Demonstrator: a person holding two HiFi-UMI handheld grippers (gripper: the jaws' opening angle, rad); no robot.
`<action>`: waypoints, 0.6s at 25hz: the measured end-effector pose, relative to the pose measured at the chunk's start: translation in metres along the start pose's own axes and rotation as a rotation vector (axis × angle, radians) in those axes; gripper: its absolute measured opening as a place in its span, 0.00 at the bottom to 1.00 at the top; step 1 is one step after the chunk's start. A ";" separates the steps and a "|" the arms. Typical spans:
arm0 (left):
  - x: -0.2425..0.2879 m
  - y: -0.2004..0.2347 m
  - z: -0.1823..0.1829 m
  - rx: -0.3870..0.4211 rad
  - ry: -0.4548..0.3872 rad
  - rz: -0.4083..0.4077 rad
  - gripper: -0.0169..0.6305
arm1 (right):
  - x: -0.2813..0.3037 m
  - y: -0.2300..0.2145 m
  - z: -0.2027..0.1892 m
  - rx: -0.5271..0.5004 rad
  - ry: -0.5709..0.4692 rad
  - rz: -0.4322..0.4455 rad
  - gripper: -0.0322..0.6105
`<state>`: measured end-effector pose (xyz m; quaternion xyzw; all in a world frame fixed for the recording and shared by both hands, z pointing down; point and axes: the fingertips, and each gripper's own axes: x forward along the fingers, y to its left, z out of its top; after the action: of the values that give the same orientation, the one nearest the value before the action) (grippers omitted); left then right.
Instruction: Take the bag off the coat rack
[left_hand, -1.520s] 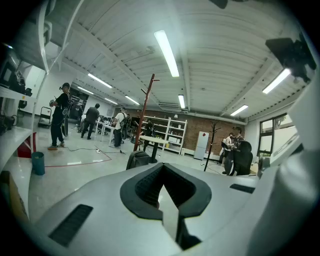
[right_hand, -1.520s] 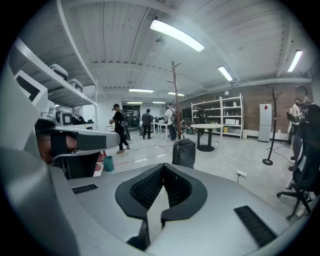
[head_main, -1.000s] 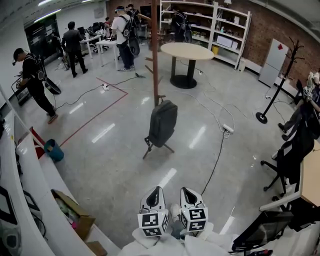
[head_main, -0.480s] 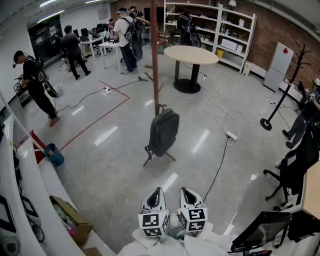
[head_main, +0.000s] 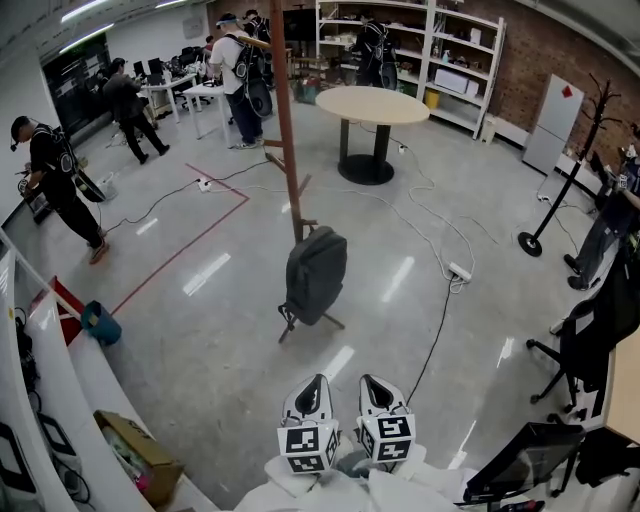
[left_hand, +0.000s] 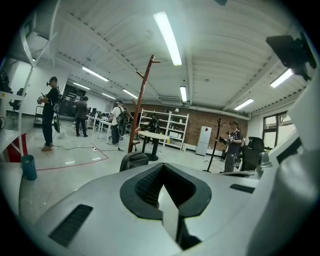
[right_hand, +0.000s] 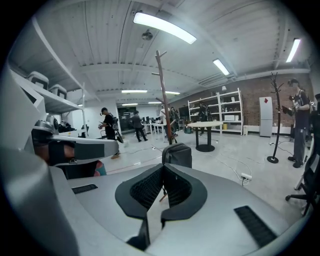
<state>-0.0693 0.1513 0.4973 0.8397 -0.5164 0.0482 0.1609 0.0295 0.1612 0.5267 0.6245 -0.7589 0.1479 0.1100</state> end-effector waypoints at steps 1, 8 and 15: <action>0.006 0.000 0.001 0.002 0.001 -0.002 0.03 | 0.005 -0.004 0.001 0.002 0.002 -0.001 0.07; 0.048 -0.002 0.013 0.016 0.006 -0.002 0.03 | 0.037 -0.028 0.015 0.011 0.002 0.007 0.07; 0.078 0.003 0.014 0.017 0.023 0.015 0.03 | 0.066 -0.045 0.020 0.025 0.010 0.021 0.07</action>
<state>-0.0375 0.0789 0.5044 0.8366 -0.5203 0.0631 0.1594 0.0607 0.0856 0.5355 0.6172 -0.7630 0.1615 0.1045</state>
